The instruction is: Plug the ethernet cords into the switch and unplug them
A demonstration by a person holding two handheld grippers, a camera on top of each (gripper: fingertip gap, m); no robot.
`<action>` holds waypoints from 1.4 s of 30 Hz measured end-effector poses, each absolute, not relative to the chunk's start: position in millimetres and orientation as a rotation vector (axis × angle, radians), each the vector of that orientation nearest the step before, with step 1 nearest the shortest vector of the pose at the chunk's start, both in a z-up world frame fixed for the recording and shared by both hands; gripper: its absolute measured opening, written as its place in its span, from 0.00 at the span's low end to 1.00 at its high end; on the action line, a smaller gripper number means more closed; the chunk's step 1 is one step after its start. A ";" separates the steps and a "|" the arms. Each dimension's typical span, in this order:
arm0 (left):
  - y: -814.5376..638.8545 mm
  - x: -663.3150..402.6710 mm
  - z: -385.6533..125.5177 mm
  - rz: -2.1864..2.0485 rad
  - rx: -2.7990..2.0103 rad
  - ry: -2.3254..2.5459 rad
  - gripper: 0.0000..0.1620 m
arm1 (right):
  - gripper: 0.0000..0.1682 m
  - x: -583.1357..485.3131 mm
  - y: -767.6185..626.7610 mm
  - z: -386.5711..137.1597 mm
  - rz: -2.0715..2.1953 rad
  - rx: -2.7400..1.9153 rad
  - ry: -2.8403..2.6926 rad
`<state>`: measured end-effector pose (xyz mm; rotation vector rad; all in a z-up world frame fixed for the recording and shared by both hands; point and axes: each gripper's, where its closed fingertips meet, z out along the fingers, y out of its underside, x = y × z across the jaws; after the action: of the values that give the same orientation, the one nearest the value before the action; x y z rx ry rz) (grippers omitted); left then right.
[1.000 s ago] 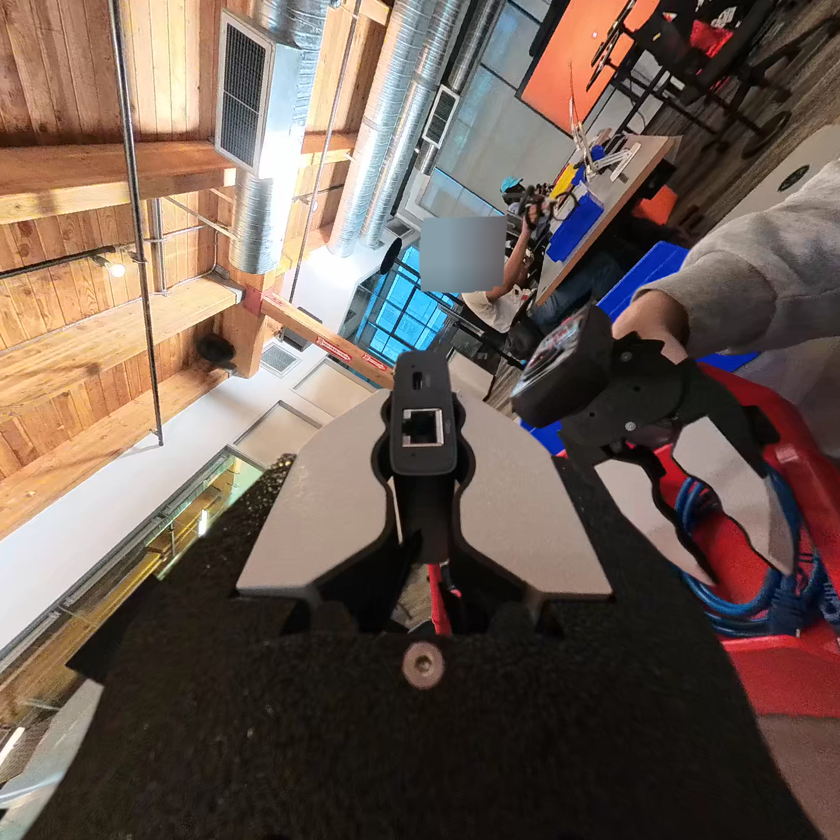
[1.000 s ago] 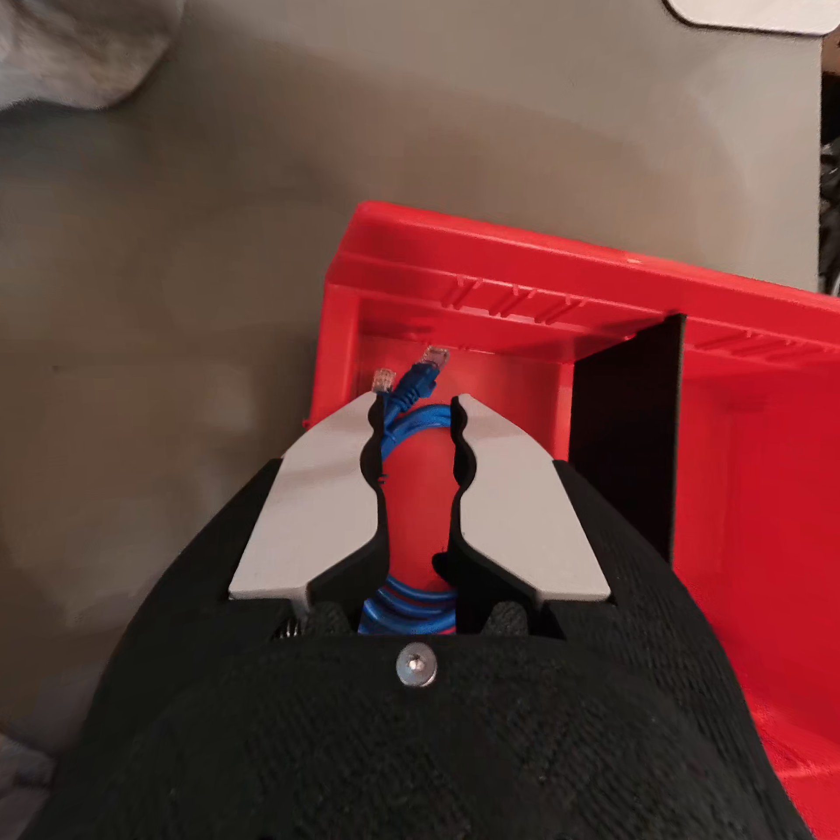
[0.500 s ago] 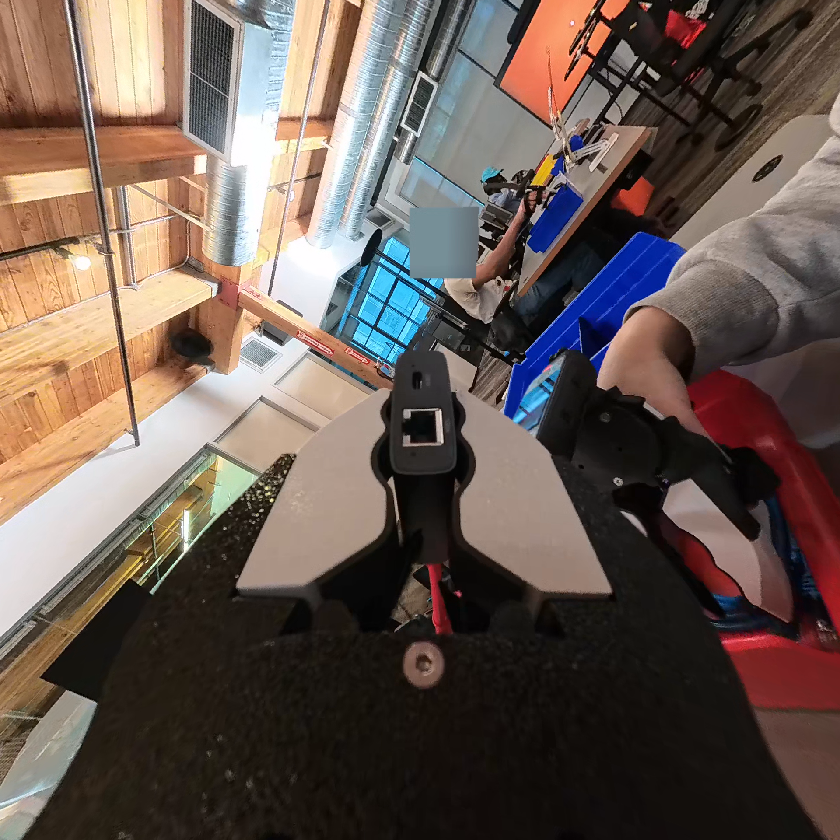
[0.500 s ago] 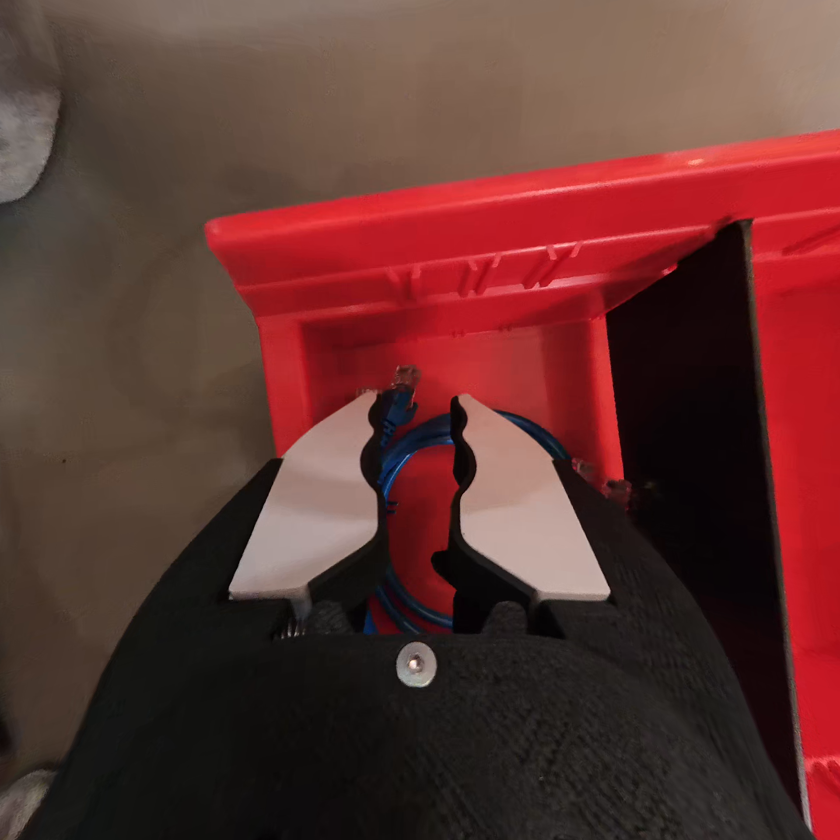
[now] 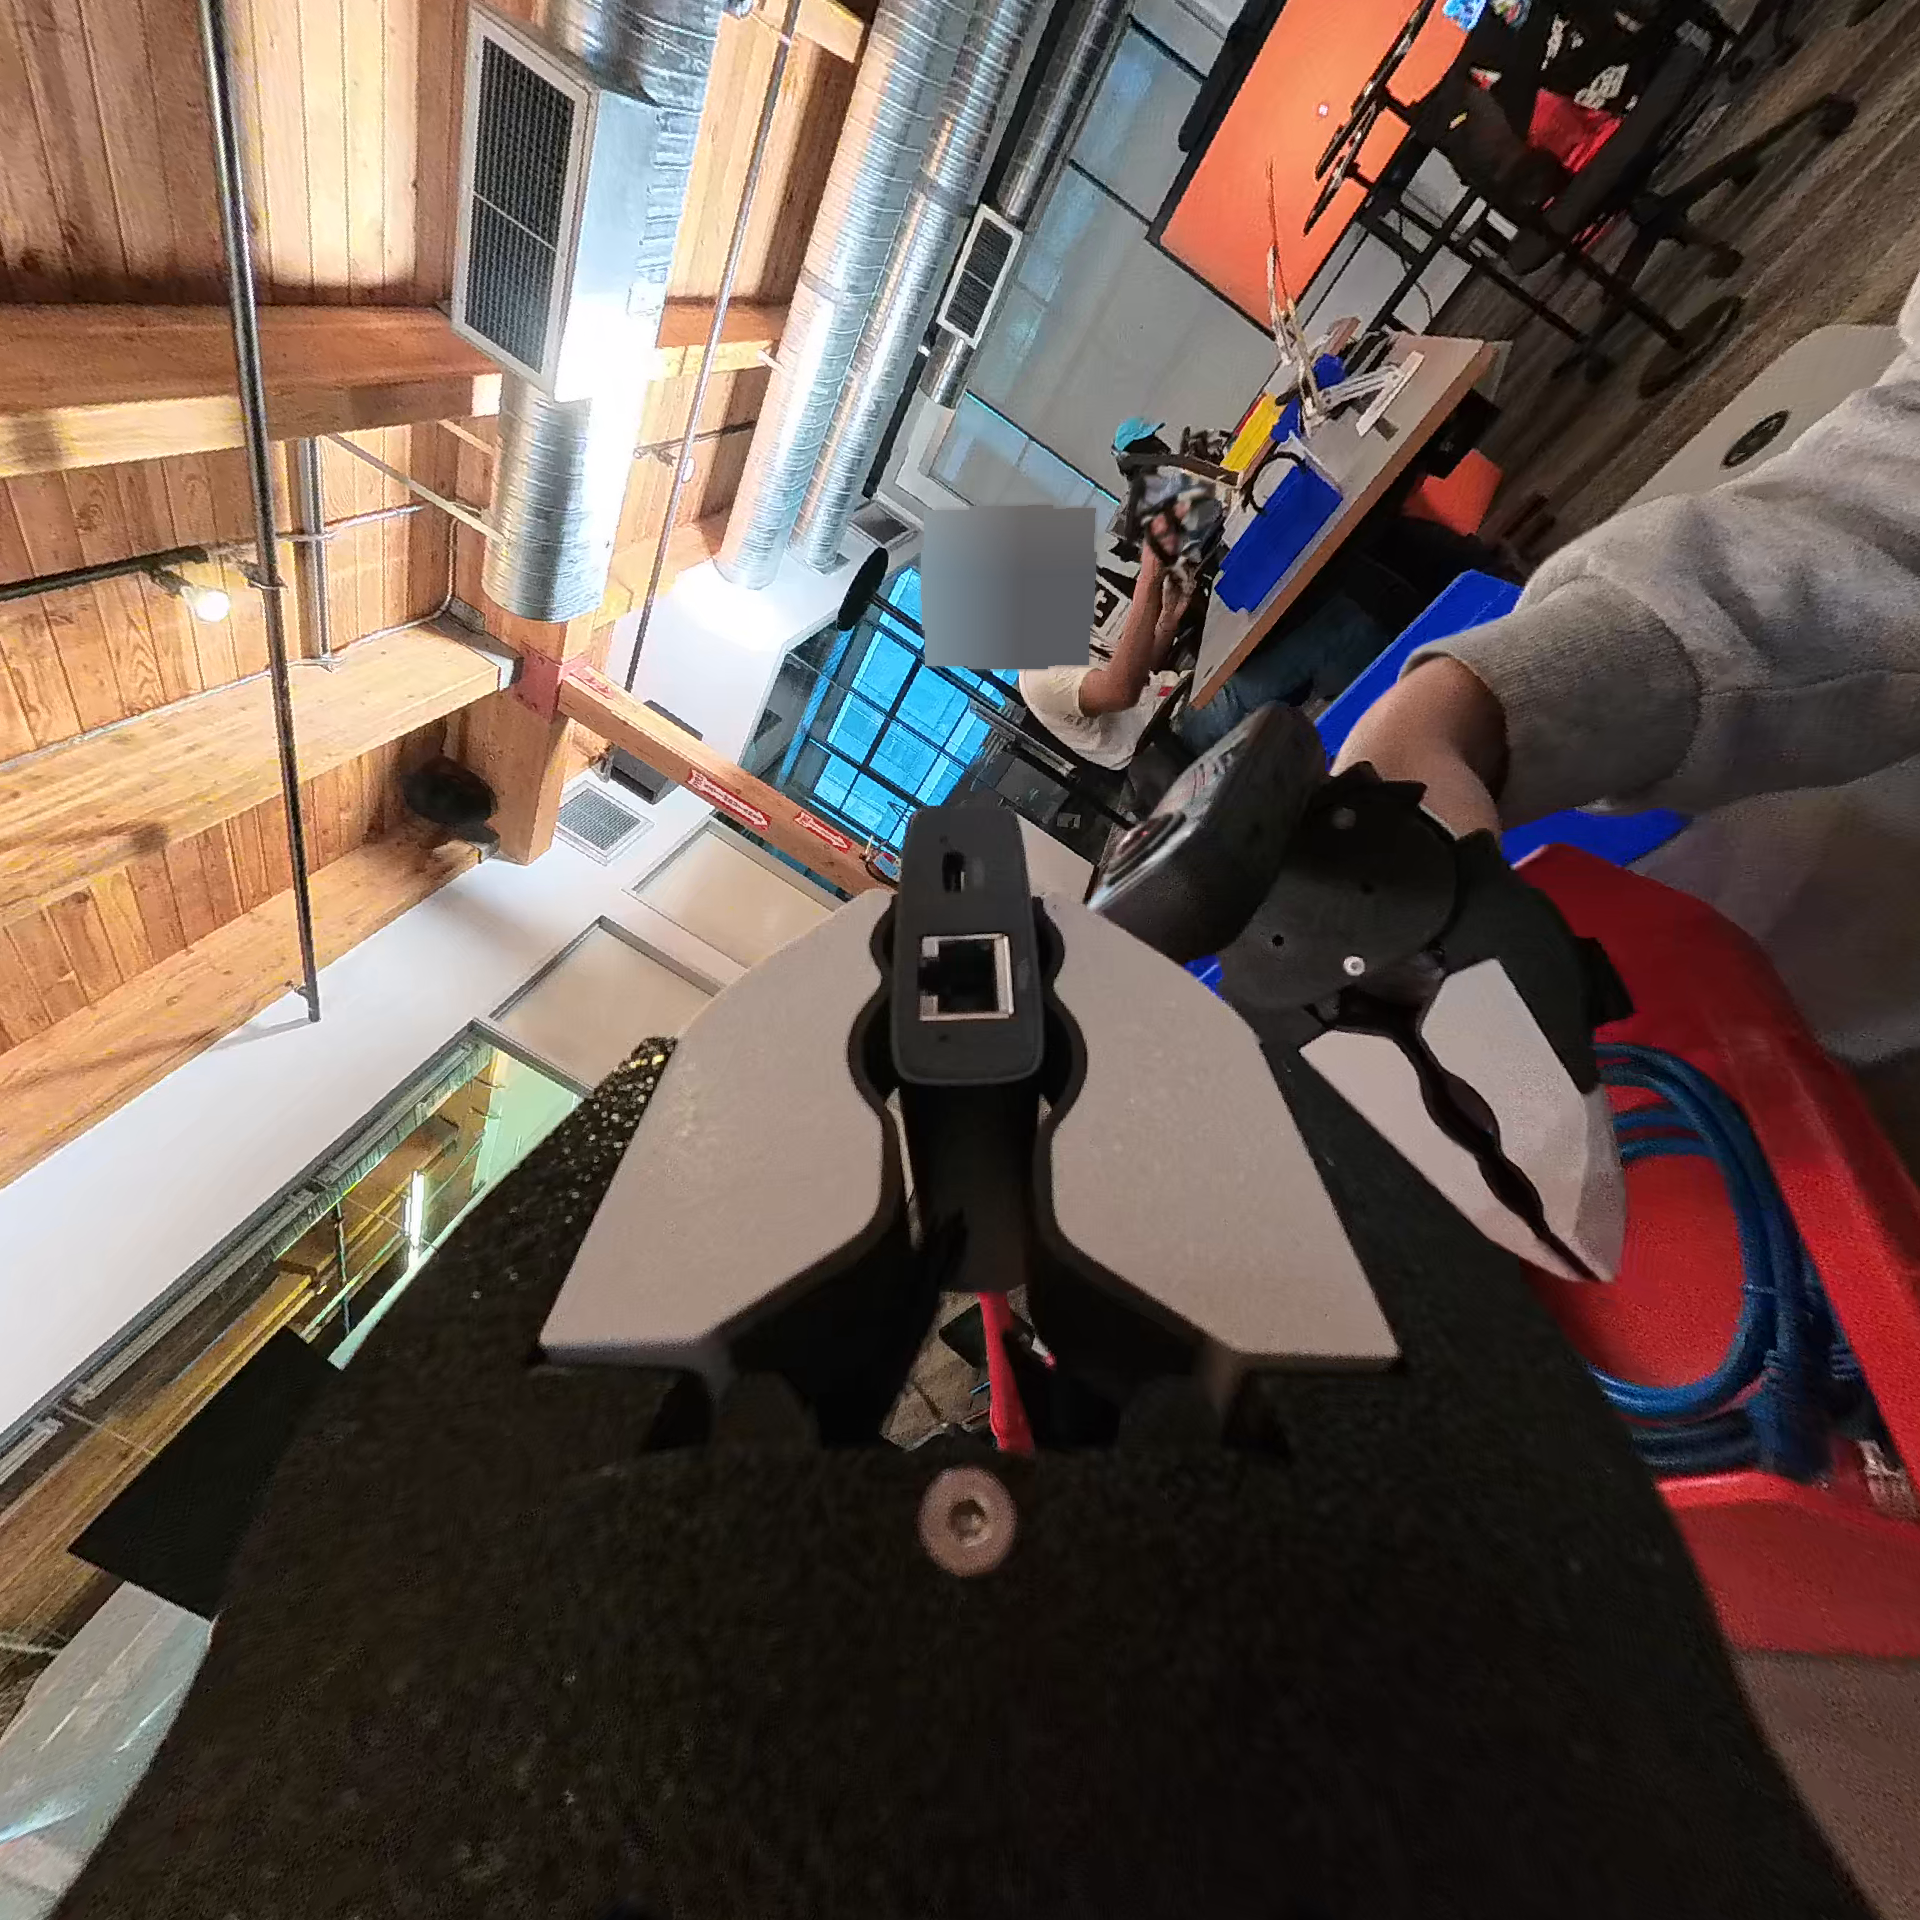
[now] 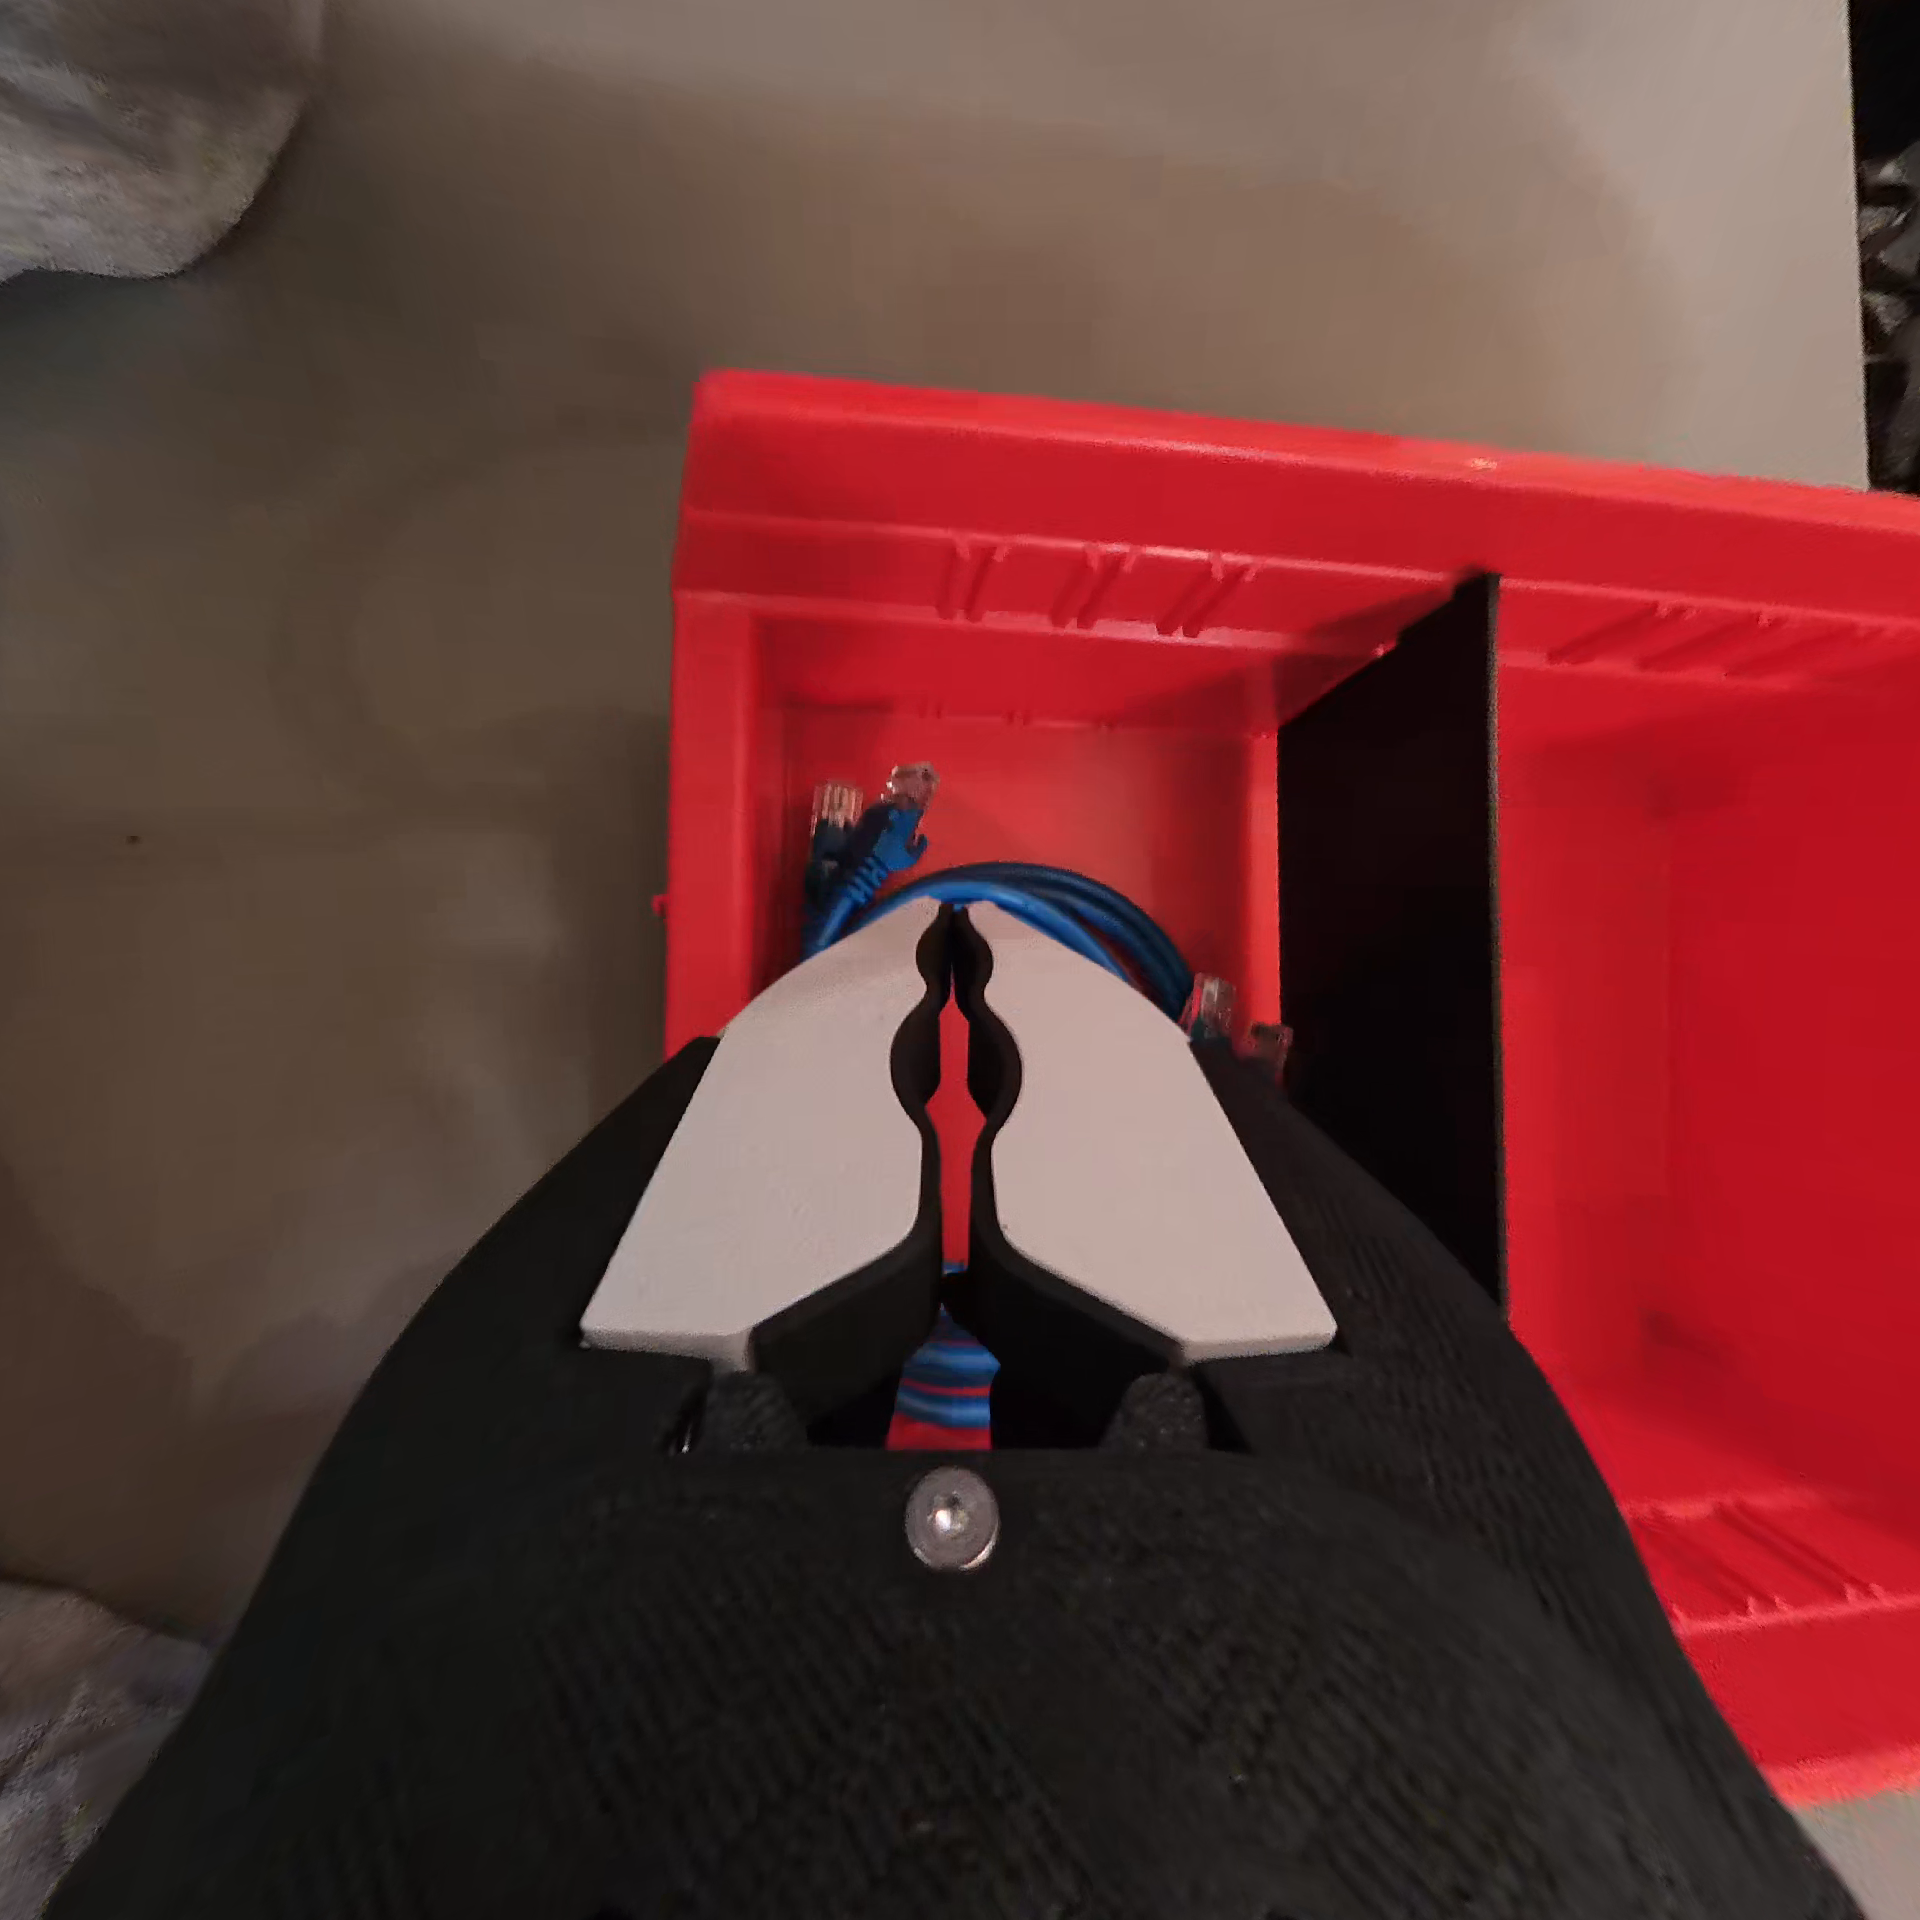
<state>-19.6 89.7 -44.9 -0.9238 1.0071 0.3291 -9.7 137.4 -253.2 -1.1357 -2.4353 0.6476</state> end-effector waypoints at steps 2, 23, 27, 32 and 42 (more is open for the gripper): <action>90.3 -19.8 -45.1 0.330 -0.925 1.006 0.13 | 0.00 -6.9 139.4 -252.8 0.673 -1.168 -2.434; 87.1 -23.2 -42.9 0.342 -0.920 1.004 0.13 | 0.11 -9.6 114.0 -306.4 0.633 -1.484 -2.850; 82.6 -28.7 -38.3 0.320 -0.902 0.973 0.13 | 0.10 -17.5 126.7 -280.3 0.613 -1.262 -2.676; 75.6 -34.9 -31.1 0.258 -0.863 0.921 0.13 | 0.09 -24.7 132.9 -231.8 0.611 -0.907 -2.333; 75.4 -33.7 -30.3 0.215 -0.852 0.910 0.13 | 0.10 2.5 92.3 -228.8 0.454 -0.229 -2.140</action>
<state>-33.7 75.4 -30.3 -0.8525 0.9098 0.2153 2.5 92.3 -228.8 -0.2286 -2.1400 0.4541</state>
